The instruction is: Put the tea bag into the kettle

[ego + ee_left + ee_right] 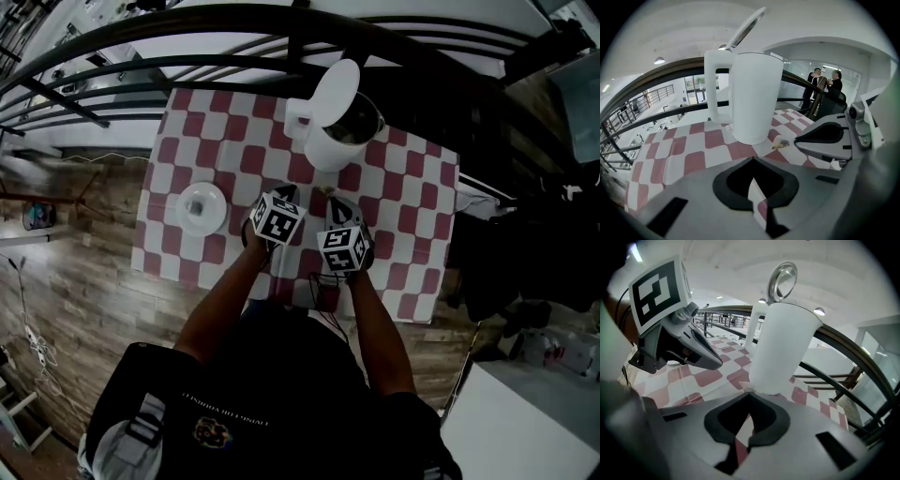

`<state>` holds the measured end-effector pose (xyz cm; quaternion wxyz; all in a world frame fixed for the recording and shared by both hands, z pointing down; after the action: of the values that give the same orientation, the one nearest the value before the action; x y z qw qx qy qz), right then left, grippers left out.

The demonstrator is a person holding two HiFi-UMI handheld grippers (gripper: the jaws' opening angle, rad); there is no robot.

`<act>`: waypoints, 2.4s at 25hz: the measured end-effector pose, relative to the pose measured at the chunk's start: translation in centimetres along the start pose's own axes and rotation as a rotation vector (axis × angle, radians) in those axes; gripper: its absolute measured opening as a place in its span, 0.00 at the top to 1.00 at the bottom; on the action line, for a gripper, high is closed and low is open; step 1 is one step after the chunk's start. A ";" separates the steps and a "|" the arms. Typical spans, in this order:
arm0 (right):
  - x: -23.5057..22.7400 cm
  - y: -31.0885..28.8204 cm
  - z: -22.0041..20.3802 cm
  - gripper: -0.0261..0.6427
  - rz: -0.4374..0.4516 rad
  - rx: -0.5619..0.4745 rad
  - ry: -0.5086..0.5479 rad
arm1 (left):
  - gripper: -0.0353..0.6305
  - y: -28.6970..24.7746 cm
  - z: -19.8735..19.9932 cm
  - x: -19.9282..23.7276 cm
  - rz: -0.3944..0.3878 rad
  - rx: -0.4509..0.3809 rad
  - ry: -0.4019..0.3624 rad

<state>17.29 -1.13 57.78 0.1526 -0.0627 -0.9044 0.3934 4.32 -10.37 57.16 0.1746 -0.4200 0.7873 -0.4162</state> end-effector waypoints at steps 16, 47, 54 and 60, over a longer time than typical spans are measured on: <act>-0.1 0.6 0.0 0.94 0.030 -0.027 -0.002 | 0.95 1.5 -0.6 -0.5 0.038 -0.010 0.010; -3.0 7.4 5.1 0.94 -0.049 -0.262 -0.043 | 0.95 9.1 4.8 -2.1 0.091 -0.225 -0.034; -5.2 12.4 8.4 0.94 -0.115 -0.448 -0.063 | 0.95 13.4 8.3 -3.0 0.104 -0.362 -0.061; -5.6 14.9 10.0 0.94 -0.147 -0.527 -0.062 | 0.95 15.0 10.0 -3.7 0.101 -0.421 -0.084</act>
<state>19.27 0.79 39.18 0.1315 -0.0223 -0.9819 0.1342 5.00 -7.98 38.98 0.1363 -0.4242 0.8689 -0.2155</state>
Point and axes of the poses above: the fingertips, and each gripper's own axes: y backward along the fingers, x to its left, z out of its top, the point moved 10 cm from there along y, backward along the fingers, and after that the axes turned 3 degrees about x, right-handed, at the moved point
